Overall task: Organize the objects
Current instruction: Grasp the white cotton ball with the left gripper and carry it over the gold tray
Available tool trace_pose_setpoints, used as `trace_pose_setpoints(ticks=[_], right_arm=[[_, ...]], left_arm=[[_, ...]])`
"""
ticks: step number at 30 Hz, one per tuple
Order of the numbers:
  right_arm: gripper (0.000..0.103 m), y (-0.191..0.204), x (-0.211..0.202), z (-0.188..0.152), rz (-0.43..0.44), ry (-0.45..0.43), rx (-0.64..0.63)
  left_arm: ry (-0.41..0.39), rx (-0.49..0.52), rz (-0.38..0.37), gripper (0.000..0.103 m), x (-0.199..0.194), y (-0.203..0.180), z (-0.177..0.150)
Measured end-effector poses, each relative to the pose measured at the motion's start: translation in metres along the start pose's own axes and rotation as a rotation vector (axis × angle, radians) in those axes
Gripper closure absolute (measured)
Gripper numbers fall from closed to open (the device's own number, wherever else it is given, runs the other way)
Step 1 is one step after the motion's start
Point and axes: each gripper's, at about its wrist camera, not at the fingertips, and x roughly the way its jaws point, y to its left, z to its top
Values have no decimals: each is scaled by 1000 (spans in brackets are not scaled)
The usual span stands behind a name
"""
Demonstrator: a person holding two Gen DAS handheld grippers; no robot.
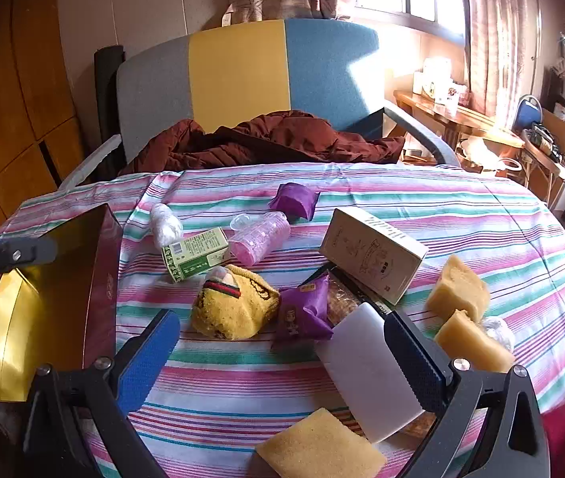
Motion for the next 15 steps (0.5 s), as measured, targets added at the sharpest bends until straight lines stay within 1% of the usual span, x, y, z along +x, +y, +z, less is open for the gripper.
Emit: trace_pose_setpoints(ticks=[3, 6, 8, 10, 12, 15], right_arm=[[0, 0, 8, -1, 48, 20, -2], [0, -2, 9, -1, 89, 15, -2], [0, -2, 9, 0, 116, 12, 2], [0, -2, 10, 1, 132, 12, 1], [0, -2, 10, 1, 144, 11, 0], [0, -3, 9, 1, 155, 13, 8]], left_arm=[[37, -8, -16, 31, 27, -3, 21], [78, -9, -19, 35, 54, -4, 37], [98, -6, -10, 36, 73, -6, 46], [123, -20, -8, 36, 90, -4, 53], [160, -54, -8, 36, 111, -1, 60], [196, -77, 11, 37, 132, 3, 64]])
